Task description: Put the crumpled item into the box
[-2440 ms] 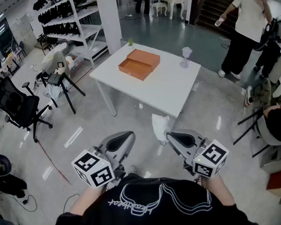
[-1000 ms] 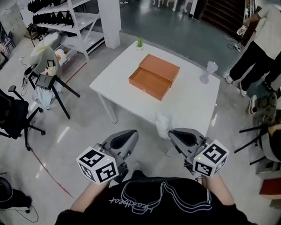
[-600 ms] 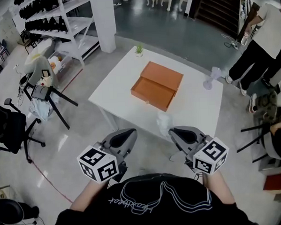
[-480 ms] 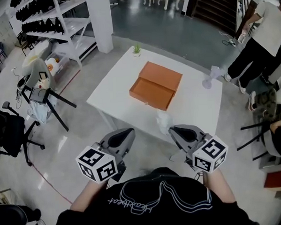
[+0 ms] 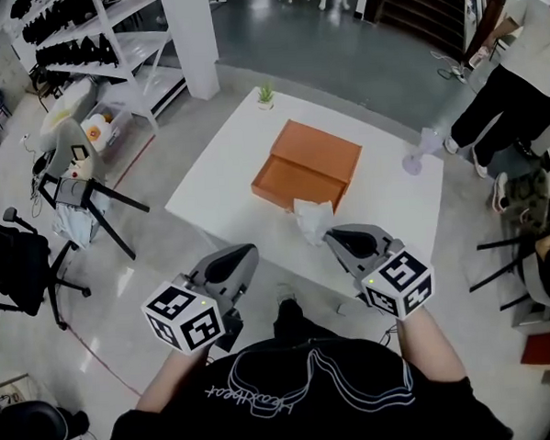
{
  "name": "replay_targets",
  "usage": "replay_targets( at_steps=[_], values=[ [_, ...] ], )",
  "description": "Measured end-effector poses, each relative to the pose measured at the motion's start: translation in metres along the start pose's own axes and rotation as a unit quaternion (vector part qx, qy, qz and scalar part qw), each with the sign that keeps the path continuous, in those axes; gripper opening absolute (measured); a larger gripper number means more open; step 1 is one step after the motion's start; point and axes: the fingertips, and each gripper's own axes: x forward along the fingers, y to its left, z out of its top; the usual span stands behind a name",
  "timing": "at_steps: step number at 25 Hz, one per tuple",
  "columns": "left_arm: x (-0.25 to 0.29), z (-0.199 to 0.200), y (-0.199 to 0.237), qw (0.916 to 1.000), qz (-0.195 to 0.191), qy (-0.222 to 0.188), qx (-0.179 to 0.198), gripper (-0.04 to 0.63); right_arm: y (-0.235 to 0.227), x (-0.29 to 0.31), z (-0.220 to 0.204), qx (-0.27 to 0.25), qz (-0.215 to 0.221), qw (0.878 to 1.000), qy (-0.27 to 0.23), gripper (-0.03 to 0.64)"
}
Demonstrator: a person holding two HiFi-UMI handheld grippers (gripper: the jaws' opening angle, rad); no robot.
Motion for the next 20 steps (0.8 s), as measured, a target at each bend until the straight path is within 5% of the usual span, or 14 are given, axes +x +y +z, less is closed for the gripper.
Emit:
replay_targets(
  at_steps=[20],
  values=[
    [0.051, 0.031, 0.084, 0.9988, 0.038, 0.005, -0.030, 0.005, -0.109, 0.139, -0.066, -0.015, -0.019, 0.984, 0.176, 0.009]
  ],
)
